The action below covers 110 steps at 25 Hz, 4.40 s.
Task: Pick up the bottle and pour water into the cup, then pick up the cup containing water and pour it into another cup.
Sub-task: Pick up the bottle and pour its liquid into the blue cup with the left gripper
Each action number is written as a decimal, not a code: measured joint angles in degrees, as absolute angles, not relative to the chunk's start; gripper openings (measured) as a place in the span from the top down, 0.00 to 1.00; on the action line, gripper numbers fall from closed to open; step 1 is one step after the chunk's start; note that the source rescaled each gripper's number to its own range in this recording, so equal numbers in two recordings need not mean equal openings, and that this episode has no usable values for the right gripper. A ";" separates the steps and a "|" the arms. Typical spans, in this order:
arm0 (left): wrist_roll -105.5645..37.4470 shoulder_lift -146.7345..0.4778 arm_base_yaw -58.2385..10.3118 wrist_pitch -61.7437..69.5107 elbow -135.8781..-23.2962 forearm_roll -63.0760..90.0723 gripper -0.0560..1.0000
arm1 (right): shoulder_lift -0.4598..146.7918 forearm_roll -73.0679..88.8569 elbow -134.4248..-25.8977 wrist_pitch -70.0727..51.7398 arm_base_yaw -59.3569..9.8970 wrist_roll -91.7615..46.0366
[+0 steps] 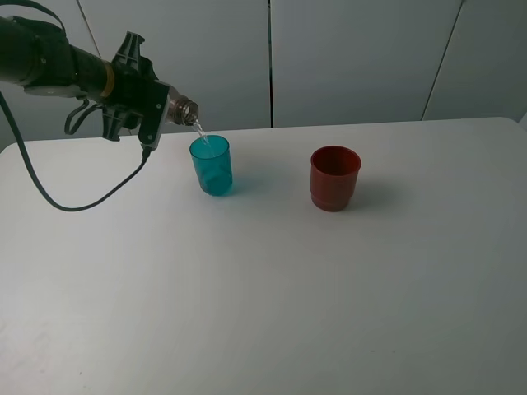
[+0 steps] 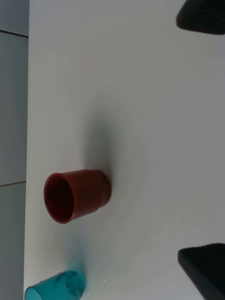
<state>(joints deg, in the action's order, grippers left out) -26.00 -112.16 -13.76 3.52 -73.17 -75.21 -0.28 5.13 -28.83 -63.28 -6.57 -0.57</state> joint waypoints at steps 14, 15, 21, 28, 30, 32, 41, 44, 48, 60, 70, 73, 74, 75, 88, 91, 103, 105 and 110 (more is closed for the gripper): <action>-26.13 -112.16 -13.76 3.52 -73.17 -78.66 0.94 | -0.28 5.13 -28.83 -63.28 -6.57 -0.57; -26.13 -112.16 -13.76 3.52 -73.17 -79.05 0.94 | -0.28 5.13 -28.83 -63.28 -6.57 -0.57; -26.13 -112.16 -13.76 3.64 -73.17 -79.70 0.94 | -0.28 5.13 -28.83 -63.28 -6.57 -0.57; -26.13 -112.16 -13.76 3.84 -73.17 -80.57 0.94 | -0.28 5.13 -28.83 -63.28 -6.57 -0.57; -26.22 -112.16 -13.76 4.05 -73.17 -81.28 0.94 | -0.28 5.13 -28.83 -63.28 -6.57 -0.57; -26.22 -112.16 -13.76 4.05 -73.17 -81.68 0.94 | -0.28 5.13 -28.83 -63.28 -6.57 -0.57; -26.22 -112.16 -13.76 4.05 -73.17 -82.91 0.94 | -0.28 5.13 -28.83 -63.28 -6.57 -0.57; -26.22 -112.16 -13.76 4.05 -73.17 -83.02 0.94 | -0.28 5.13 -28.83 -63.28 -6.57 -0.57; -26.22 -112.16 -13.76 3.84 -73.17 -84.04 0.94 | -0.28 5.13 -28.83 -63.28 -6.57 -0.57; -26.22 -112.16 -13.62 3.20 -73.17 -85.13 0.94 | -0.28 5.13 -28.83 -63.28 -6.57 -0.57; -26.22 -112.16 -13.17 2.28 -73.17 -87.50 0.94 | -0.28 5.13 -28.83 -63.28 -6.57 -0.57; -26.22 -112.16 -13.17 1.37 -73.17 -87.50 0.94 | -0.28 5.13 -28.83 -63.28 -6.57 -0.57; -26.22 -112.16 -13.17 0.88 -73.17 -87.60 0.94 | -0.28 5.13 -28.83 -63.28 -6.57 -0.57; -26.22 -112.16 -13.17 0.64 -73.17 -87.60 0.94 | -0.28 5.13 -28.83 -63.28 -6.57 -0.57; -26.22 -112.94 -13.17 -1.49 -77.43 -87.82 0.94 | -0.28 5.13 -28.83 -63.28 -6.57 -0.57; -26.22 -113.45 -13.17 -2.23 -77.83 -87.82 0.94 | -0.28 5.13 -28.83 -63.28 -6.57 -0.57; -28.80 -114.57 -13.17 -3.49 -77.83 -91.69 0.94 | -0.28 5.13 -28.83 -63.28 -6.57 -0.57; -29.38 -114.95 -13.17 -3.62 -77.83 -92.54 0.94 | -0.28 5.13 -28.83 -63.28 -6.57 -0.57; -30.35 -115.28 -13.17 -3.97 -77.83 -93.18 0.94 | -0.28 5.13 -28.83 -63.28 -6.57 -0.57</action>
<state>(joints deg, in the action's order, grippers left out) -30.35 -115.28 -13.17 -3.97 -77.83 -93.18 -0.28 5.13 -28.83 -63.28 -6.57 -0.57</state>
